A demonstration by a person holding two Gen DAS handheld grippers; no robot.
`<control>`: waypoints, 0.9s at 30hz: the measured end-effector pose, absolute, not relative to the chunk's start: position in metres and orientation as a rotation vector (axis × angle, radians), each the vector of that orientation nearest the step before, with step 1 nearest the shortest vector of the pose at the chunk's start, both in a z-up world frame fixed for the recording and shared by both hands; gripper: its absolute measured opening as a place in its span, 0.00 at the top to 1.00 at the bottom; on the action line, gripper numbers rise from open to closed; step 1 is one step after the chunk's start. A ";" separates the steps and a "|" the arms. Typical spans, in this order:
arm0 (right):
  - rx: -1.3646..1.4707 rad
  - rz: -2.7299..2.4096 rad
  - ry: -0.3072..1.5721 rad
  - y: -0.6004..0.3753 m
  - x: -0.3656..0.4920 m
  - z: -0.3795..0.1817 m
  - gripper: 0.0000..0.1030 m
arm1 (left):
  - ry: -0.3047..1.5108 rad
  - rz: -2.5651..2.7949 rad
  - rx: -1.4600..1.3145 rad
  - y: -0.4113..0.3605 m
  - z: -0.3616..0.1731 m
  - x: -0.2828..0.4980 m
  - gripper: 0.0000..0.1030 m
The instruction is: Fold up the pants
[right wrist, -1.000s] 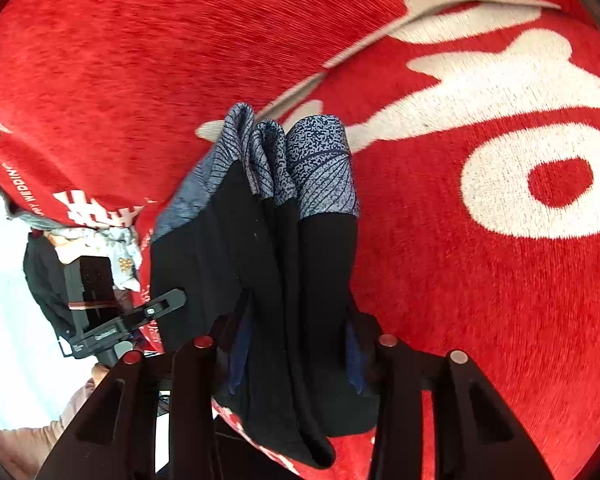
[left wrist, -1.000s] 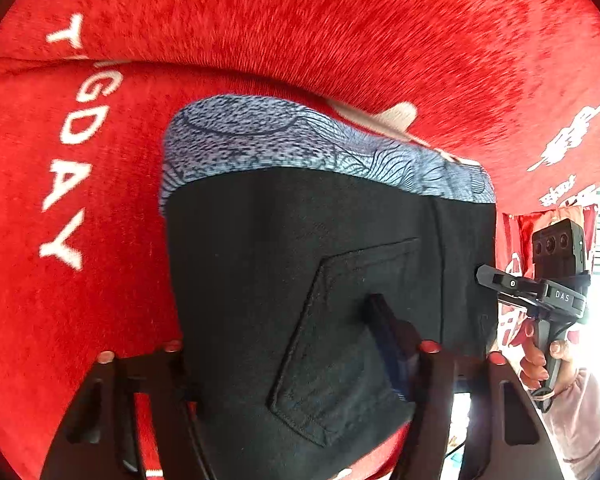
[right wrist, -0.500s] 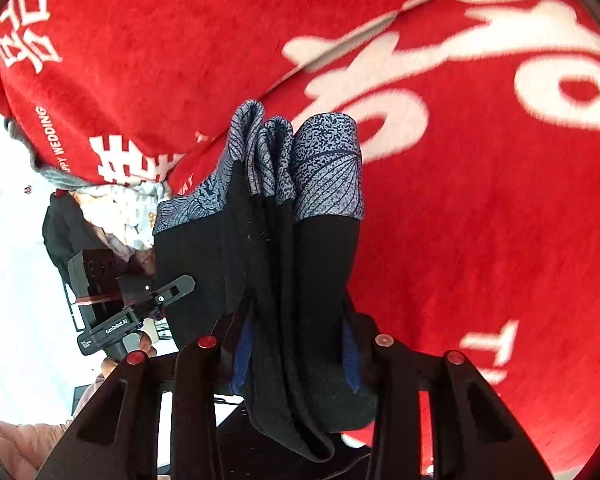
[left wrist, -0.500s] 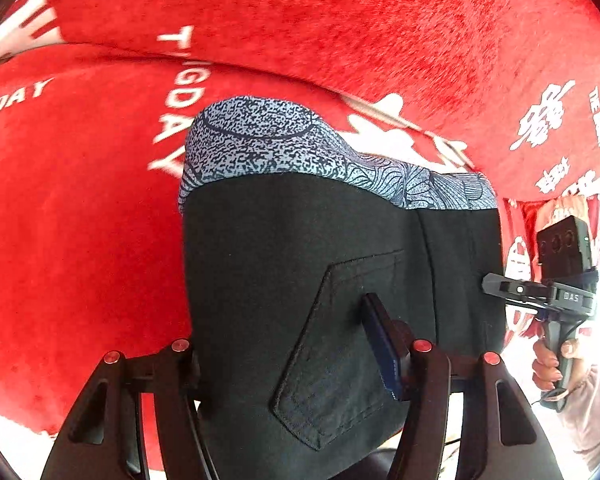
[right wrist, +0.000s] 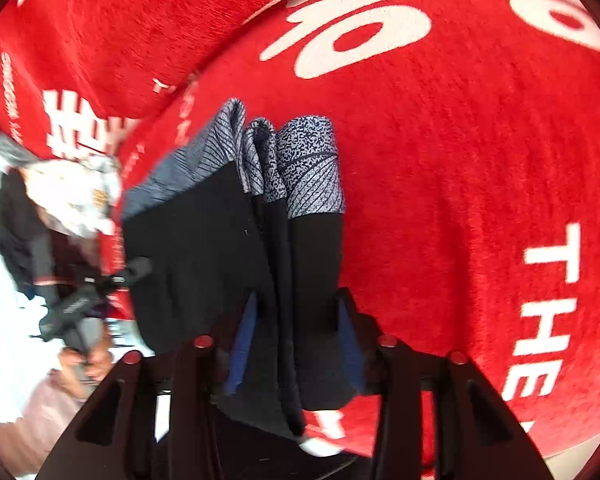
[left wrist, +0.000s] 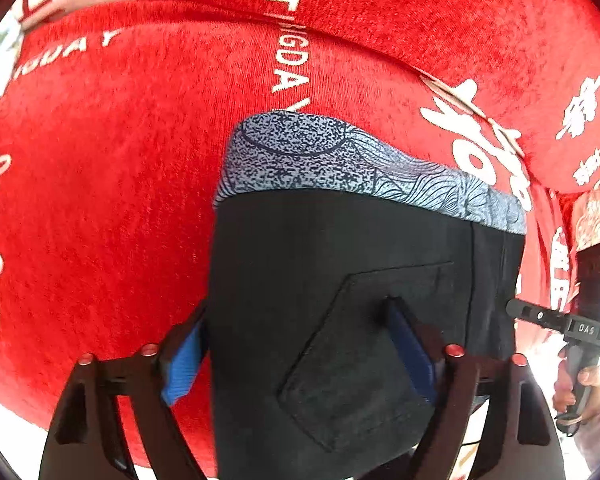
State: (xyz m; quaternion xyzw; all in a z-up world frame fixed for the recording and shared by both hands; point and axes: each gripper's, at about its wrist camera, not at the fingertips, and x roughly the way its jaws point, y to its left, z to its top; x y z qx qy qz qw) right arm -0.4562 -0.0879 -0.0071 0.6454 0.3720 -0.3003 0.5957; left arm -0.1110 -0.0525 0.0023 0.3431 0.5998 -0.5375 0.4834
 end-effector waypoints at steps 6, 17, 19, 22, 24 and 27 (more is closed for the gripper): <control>1.431 -0.851 0.980 -0.079 -0.447 0.007 0.31 | 1.292 -1.269 0.954 -0.040 0.028 -0.113 0.15; 1.422 -0.964 1.044 -0.047 -0.431 0.050 0.23 | 1.169 -1.218 1.090 0.000 0.079 -0.137 0.15; 1.408 -0.973 1.044 -0.042 -0.427 0.062 0.21 | 1.182 -1.209 1.106 0.007 0.083 -0.142 0.00; 1.370 -0.986 1.055 -0.037 -0.415 0.083 0.19 | 1.193 -1.199 1.112 0.018 0.096 -0.148 0.00; 1.340 -0.993 1.066 -0.035 -0.407 0.096 0.19 | 1.180 -1.192 1.119 0.022 0.104 -0.152 0.00; 1.311 -0.989 1.079 -0.032 -0.396 0.111 0.15 | 1.166 -1.177 1.109 0.026 0.116 -0.156 0.00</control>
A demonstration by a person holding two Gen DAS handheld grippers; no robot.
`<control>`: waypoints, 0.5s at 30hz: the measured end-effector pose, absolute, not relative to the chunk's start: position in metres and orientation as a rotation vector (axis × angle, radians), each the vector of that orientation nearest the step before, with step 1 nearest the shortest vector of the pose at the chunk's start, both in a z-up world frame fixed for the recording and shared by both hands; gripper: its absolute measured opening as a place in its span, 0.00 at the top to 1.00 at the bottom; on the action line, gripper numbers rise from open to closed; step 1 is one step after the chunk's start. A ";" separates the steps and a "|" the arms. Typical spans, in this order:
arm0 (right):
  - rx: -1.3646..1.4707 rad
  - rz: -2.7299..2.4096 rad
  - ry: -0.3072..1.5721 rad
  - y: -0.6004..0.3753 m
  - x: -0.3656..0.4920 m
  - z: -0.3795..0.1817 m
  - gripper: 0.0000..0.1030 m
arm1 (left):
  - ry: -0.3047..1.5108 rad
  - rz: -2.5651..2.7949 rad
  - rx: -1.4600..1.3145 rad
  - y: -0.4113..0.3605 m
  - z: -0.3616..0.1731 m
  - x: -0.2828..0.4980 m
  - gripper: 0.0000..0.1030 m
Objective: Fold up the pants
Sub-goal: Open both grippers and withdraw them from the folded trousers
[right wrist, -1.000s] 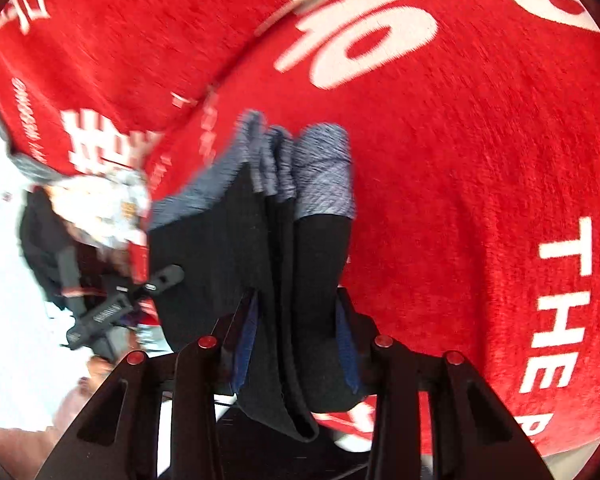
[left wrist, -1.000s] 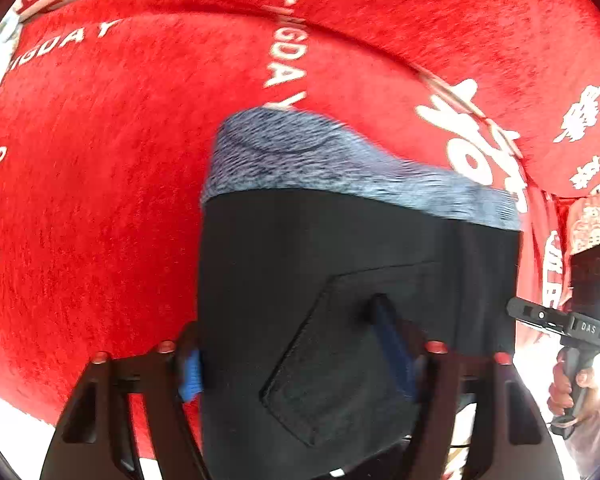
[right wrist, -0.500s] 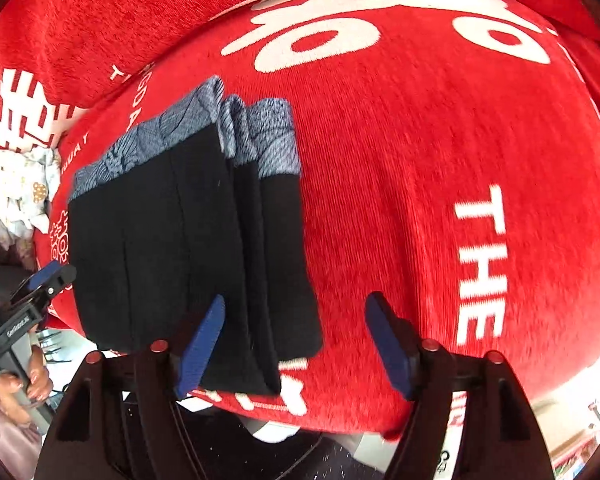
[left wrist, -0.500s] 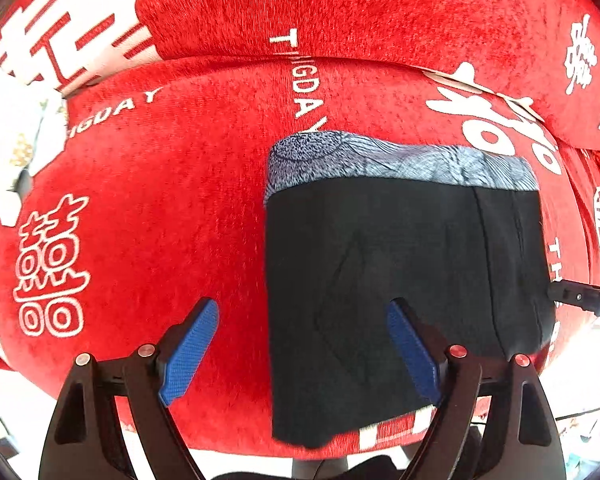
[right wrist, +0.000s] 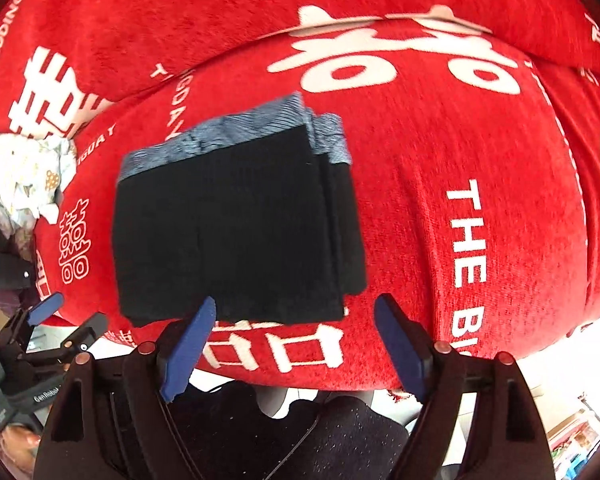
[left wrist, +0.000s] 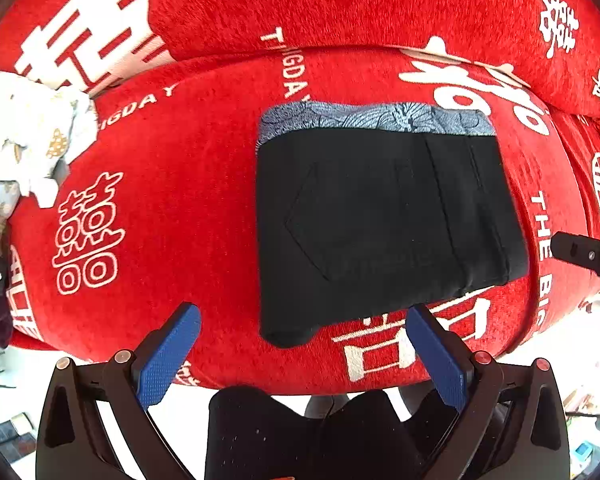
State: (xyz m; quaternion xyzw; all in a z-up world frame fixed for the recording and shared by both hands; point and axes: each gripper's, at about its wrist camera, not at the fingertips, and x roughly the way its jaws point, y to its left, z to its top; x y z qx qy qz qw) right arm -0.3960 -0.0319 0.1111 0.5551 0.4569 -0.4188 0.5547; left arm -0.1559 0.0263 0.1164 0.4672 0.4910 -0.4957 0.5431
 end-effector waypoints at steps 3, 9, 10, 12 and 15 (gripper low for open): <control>1.267 -1.002 1.102 -0.029 -0.384 0.124 0.00 | 1.168 -1.162 1.086 0.026 0.128 -0.154 0.00; 1.202 -1.016 1.141 -0.025 -0.369 0.146 0.00 | 1.134 -1.159 1.075 0.021 0.147 -0.153 0.00; 1.198 -1.016 1.148 -0.025 -0.367 0.147 0.00 | 1.128 -1.156 1.078 0.020 0.149 -0.153 0.00; 1.184 -1.018 1.163 -0.024 -0.362 0.154 0.00 | 1.122 -1.153 1.076 0.019 0.154 -0.152 0.00; 1.176 -1.027 1.167 -0.021 -0.358 0.161 0.00 | 1.113 -1.133 1.078 0.019 0.160 -0.153 0.00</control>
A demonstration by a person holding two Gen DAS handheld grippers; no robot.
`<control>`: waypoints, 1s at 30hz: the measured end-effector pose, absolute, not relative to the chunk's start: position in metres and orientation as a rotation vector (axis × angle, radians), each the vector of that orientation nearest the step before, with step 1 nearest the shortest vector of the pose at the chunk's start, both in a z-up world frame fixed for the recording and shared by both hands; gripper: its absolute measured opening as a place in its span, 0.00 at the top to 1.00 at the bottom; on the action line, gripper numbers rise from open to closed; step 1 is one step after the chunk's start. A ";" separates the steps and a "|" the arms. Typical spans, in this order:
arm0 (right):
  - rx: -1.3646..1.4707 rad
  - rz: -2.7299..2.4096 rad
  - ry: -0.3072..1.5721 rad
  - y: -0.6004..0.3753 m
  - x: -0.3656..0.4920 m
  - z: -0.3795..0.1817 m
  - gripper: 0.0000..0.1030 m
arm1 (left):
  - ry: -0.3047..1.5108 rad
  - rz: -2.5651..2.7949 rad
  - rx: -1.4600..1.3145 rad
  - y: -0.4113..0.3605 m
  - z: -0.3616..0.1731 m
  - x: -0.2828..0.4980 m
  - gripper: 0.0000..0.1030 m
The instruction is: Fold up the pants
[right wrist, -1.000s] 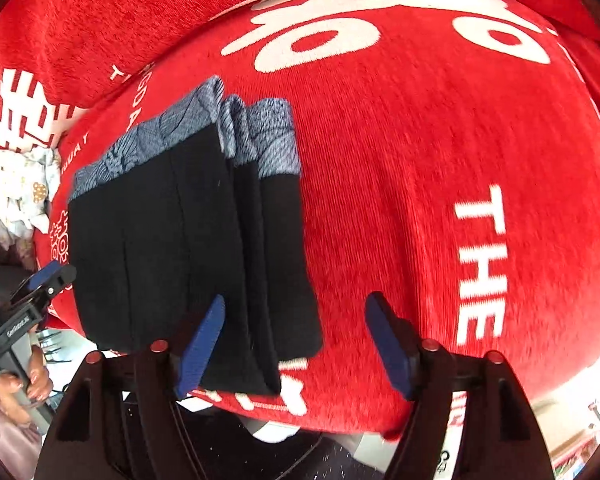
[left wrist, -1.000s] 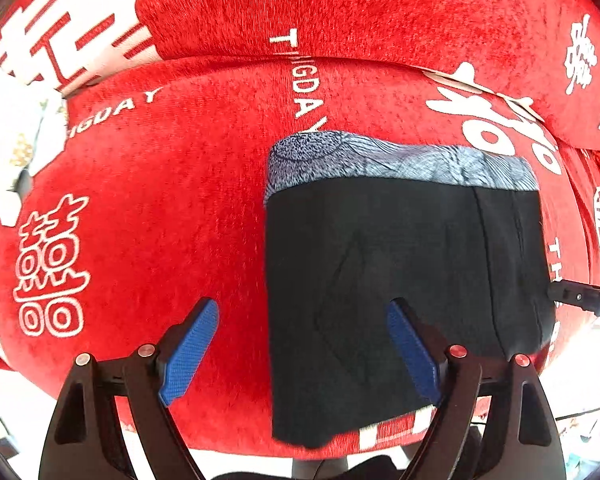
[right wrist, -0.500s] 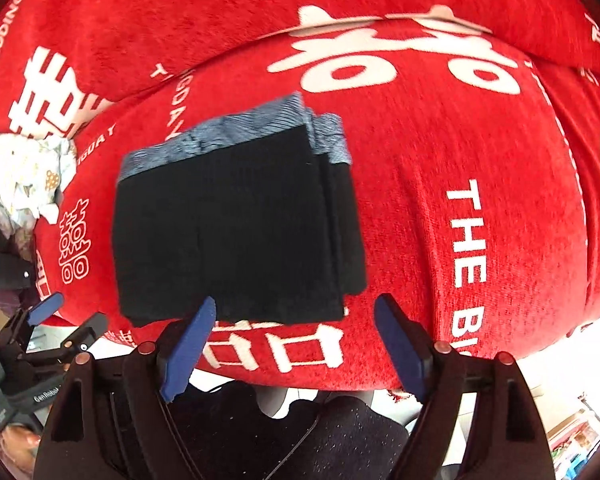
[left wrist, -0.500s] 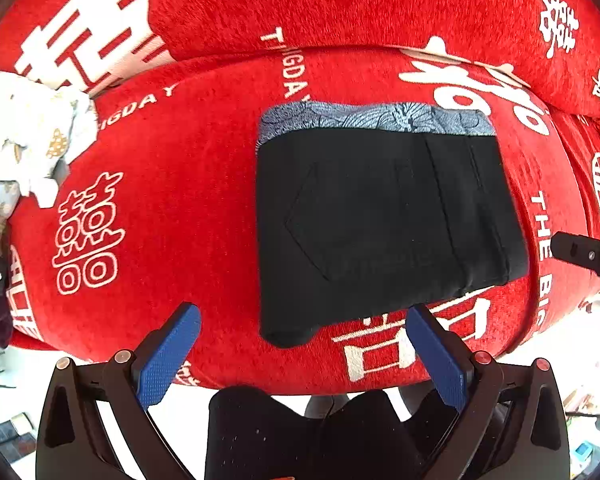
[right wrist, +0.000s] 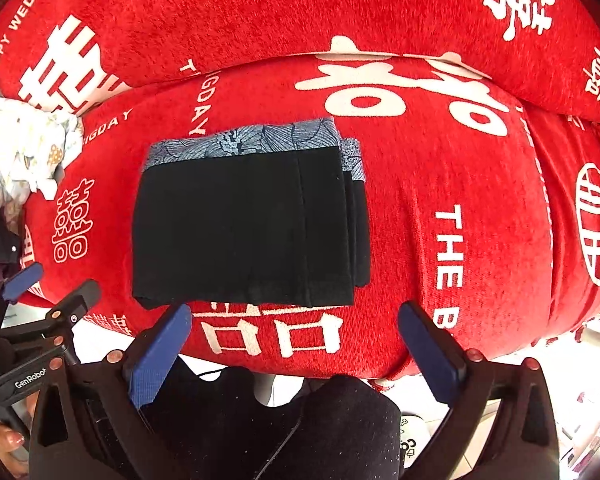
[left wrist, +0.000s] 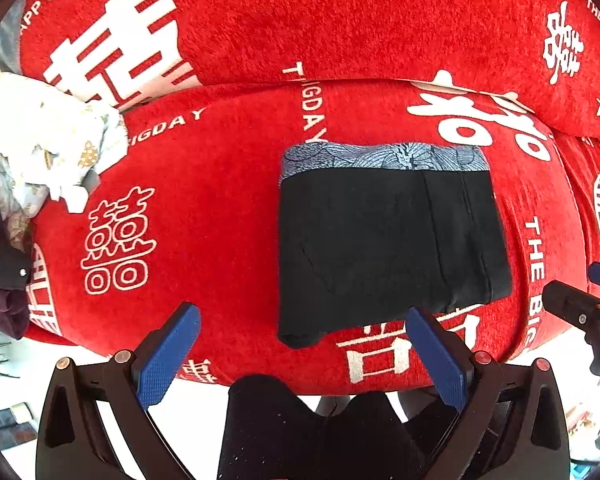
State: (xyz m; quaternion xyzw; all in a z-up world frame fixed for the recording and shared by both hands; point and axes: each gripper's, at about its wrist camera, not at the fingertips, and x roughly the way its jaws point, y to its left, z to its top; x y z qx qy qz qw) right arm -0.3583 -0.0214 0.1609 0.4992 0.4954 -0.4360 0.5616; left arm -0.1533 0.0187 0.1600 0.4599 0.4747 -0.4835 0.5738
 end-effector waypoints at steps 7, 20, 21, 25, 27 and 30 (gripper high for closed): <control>1.190 -1.035 1.160 -0.020 -0.355 0.169 0.00 | 1.127 -1.120 1.062 0.022 0.169 -0.153 0.00; 1.154 -1.042 1.176 -0.019 -0.345 0.178 0.00 | 1.135 -1.125 1.057 0.022 0.175 -0.151 0.00; 1.153 -1.046 1.173 -0.019 -0.345 0.180 0.00 | 1.132 -1.125 1.059 0.022 0.175 -0.152 0.00; 1.148 -1.056 1.170 -0.021 -0.345 0.182 0.00 | 1.135 -1.123 1.063 0.022 0.174 -0.152 0.00; 1.136 -1.063 1.175 -0.021 -0.344 0.183 0.00 | 1.141 -1.121 1.063 0.022 0.173 -0.152 0.00; 1.123 -1.068 1.180 -0.020 -0.342 0.184 0.00 | 1.142 -1.122 1.062 0.021 0.174 -0.151 0.00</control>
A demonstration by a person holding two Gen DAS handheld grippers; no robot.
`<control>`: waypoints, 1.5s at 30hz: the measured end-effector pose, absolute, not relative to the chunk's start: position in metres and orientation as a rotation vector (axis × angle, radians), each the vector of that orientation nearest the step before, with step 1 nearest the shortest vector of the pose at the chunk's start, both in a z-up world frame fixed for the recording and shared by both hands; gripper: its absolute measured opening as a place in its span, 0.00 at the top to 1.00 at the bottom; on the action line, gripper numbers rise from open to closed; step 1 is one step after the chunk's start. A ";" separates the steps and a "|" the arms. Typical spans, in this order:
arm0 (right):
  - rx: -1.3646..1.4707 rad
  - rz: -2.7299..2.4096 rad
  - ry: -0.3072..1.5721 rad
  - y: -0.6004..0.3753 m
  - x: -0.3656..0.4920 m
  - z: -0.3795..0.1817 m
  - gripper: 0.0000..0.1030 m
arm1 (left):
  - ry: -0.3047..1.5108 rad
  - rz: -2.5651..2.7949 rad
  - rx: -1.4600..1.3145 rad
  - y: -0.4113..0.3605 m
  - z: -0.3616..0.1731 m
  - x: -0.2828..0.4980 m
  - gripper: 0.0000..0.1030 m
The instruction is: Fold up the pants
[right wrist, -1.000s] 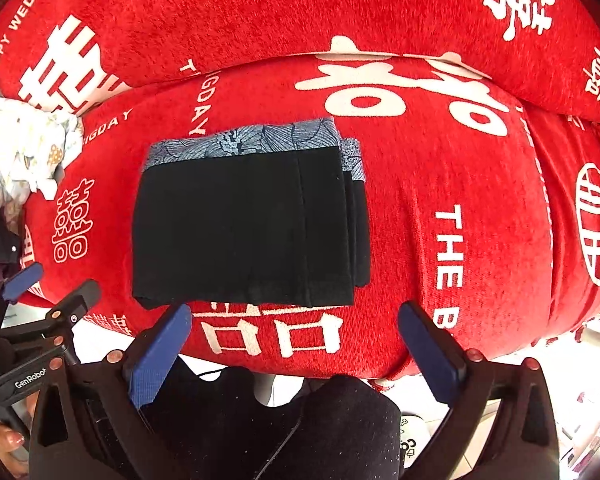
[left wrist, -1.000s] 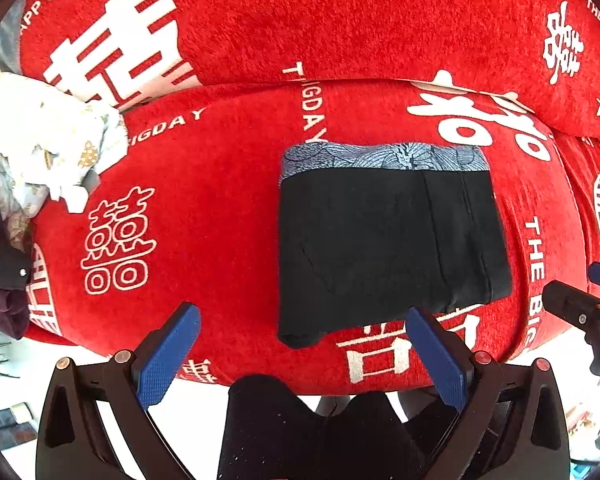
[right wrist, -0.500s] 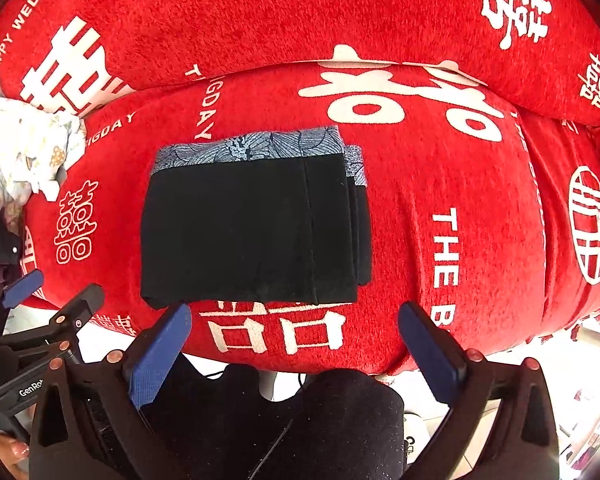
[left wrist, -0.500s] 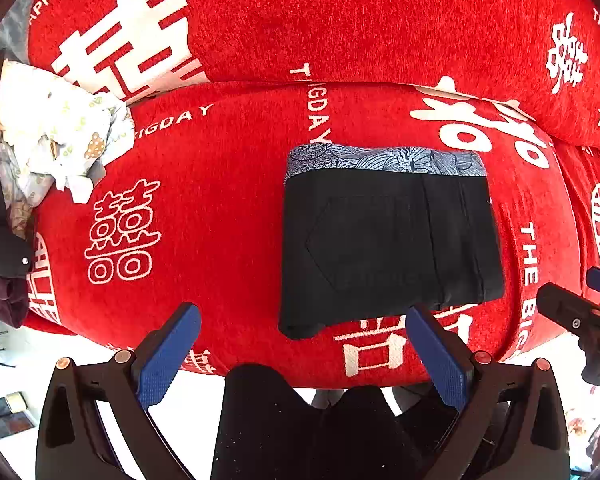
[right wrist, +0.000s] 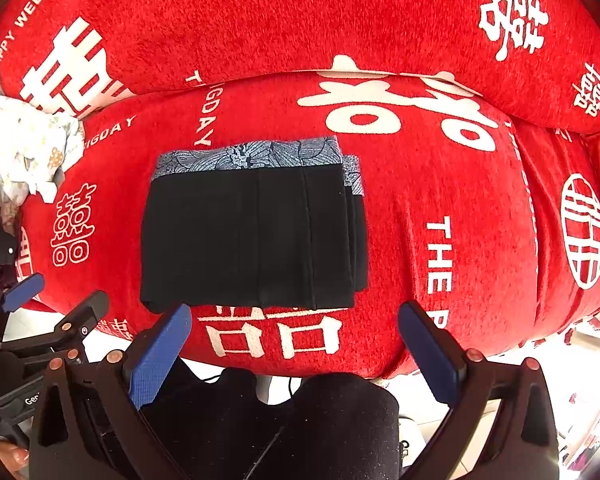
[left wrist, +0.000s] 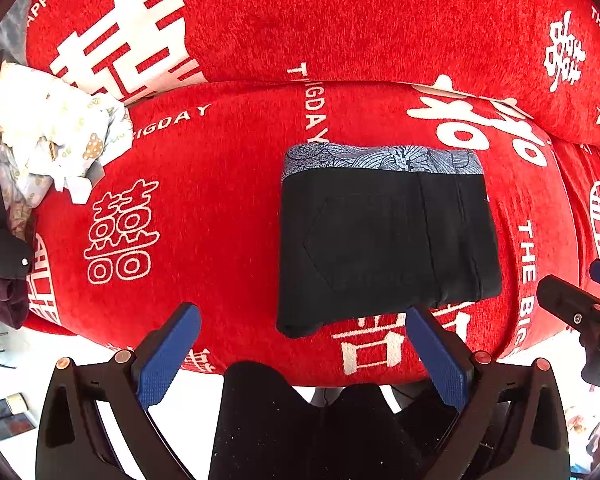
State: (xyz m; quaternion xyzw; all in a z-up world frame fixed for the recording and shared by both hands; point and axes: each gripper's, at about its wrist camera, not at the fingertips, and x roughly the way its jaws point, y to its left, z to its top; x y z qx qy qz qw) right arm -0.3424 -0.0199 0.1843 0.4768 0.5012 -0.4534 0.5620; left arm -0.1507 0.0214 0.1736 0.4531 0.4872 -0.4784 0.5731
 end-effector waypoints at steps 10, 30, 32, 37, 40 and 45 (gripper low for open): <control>1.064 -1.091 1.206 -0.019 -0.334 0.189 0.00 | 1.117 -1.129 1.070 0.020 0.176 -0.150 0.00; 1.049 -1.098 1.221 -0.016 -0.328 0.190 0.00 | 1.105 -1.141 1.068 0.020 0.180 -0.148 0.00; 1.048 -1.097 1.222 -0.016 -0.327 0.190 0.00 | 1.104 -1.142 1.065 0.020 0.181 -0.148 0.00; 1.048 -1.095 1.226 -0.017 -0.327 0.189 0.00 | 1.100 -1.144 1.065 0.020 0.181 -0.148 0.00; 1.045 -1.093 1.232 -0.018 -0.327 0.188 0.00 | 1.101 -1.146 1.063 0.020 0.181 -0.148 0.00; 1.042 -1.093 1.240 -0.019 -0.327 0.187 0.00 | 1.103 -1.149 1.065 0.019 0.181 -0.147 0.00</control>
